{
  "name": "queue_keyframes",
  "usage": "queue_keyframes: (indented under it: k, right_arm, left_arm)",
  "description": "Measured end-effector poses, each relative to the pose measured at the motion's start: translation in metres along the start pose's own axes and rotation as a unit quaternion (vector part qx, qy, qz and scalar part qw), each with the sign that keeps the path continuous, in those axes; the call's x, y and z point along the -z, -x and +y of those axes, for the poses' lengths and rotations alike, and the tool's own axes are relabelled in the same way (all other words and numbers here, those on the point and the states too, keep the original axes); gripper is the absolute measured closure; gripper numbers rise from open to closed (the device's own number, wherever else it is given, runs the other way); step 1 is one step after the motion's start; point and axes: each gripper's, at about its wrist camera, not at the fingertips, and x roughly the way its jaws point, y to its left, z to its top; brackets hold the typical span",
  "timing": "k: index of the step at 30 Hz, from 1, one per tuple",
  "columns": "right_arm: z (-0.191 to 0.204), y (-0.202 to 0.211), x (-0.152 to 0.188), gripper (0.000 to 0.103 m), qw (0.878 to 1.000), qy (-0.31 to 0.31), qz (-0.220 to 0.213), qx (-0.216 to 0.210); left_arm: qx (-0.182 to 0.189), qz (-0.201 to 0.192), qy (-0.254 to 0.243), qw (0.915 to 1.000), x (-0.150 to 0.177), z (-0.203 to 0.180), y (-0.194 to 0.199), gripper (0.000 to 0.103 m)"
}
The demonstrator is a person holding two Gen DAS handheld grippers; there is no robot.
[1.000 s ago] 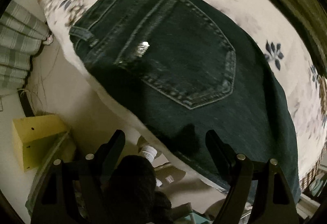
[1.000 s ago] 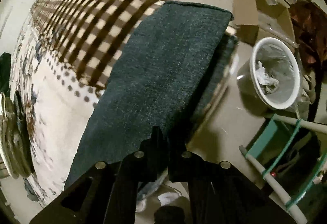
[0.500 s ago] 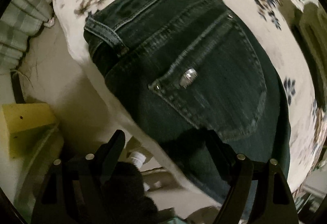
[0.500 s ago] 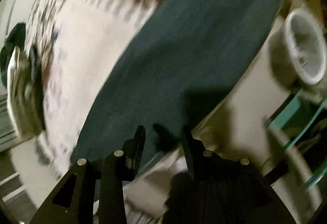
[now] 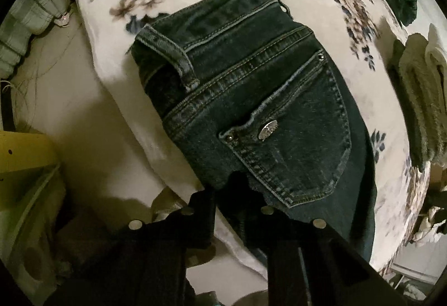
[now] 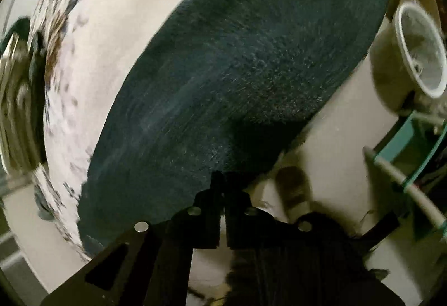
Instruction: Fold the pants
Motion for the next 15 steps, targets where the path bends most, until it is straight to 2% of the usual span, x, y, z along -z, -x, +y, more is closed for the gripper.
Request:
queue_keyframes:
  k: [5, 7, 11, 14, 15]
  right_arm:
    - [0.001, 0.01, 0.003, 0.103, 1.0, 0.011, 0.014, 0.018]
    - [-0.012, 0.012, -0.006, 0.103, 0.998, 0.014, 0.003, 0.053]
    - [-0.021, 0.004, -0.02, 0.102, 0.998, 0.007, 0.041, 0.037]
    - [0.015, 0.02, -0.012, 0.092, 0.993, 0.085, 0.043, 0.063]
    - [0.034, 0.025, -0.006, 0.078, 0.99, 0.111, 0.052, 0.063]
  left_arm:
    - [0.0, 0.017, 0.001, 0.9999, -0.005, 0.013, 0.008, 0.093]
    - [-0.004, 0.028, -0.002, 0.9996, -0.004, 0.018, -0.002, 0.092]
    - [0.002, 0.048, 0.008, 0.9988, -0.011, 0.024, -0.008, 0.089]
    - [0.008, 0.049, 0.004, 0.9987, -0.01, 0.023, 0.013, 0.089]
    - [-0.001, 0.042, -0.006, 0.9991, -0.01, 0.021, 0.026, 0.088]
